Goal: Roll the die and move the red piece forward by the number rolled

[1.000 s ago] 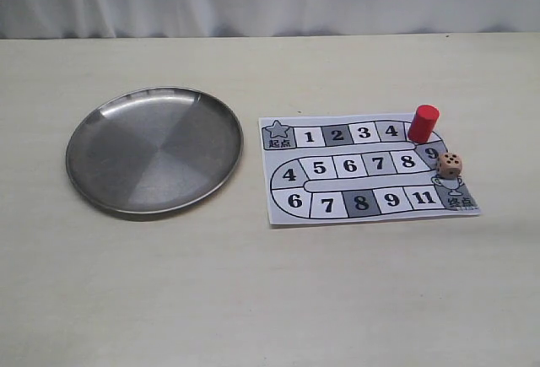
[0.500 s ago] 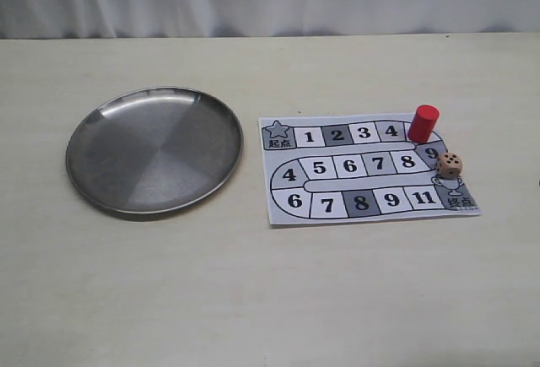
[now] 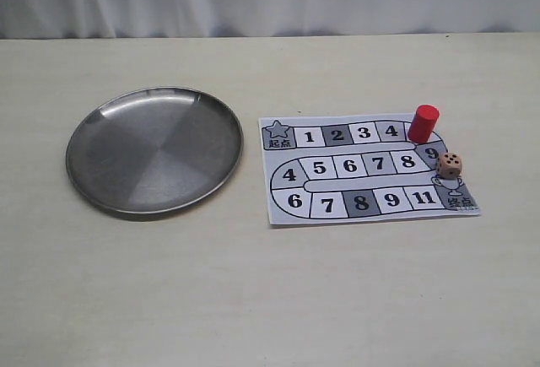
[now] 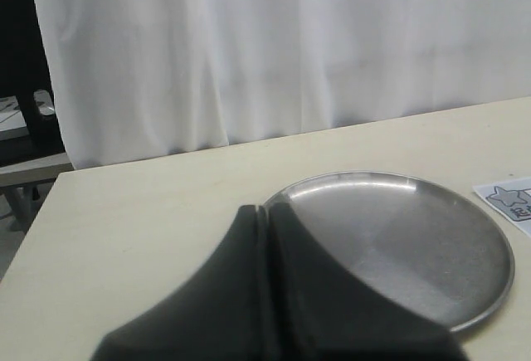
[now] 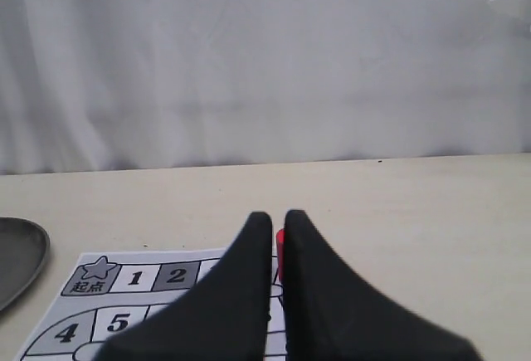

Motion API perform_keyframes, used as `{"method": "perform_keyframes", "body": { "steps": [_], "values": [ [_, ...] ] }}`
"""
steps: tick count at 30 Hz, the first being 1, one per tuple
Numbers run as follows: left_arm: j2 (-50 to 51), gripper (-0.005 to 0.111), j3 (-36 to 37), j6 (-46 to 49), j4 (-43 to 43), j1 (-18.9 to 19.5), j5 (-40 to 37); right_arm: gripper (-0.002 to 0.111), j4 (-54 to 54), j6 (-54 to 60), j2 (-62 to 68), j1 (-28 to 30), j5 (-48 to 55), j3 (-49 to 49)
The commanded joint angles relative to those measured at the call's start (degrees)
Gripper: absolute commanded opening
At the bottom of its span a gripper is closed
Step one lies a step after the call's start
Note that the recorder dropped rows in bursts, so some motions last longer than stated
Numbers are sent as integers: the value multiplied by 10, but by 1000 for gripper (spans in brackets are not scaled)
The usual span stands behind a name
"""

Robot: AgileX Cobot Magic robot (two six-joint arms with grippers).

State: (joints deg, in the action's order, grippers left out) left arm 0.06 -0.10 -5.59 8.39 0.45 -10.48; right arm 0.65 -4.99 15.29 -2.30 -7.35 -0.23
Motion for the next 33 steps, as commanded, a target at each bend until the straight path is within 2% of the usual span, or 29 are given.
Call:
{"method": "perform_keyframes", "body": {
  "steps": [1,11,33],
  "values": [
    [-1,0,1,-1,-1,-5,5,4,0,8,-14,2,44,2],
    [-1,0,1,-1,-1,-5,5,4,0,17,-14,2,102,2],
    [-1,0,1,-1,-1,-5,5,4,0,17,-14,2,105,2]
  ]
}}
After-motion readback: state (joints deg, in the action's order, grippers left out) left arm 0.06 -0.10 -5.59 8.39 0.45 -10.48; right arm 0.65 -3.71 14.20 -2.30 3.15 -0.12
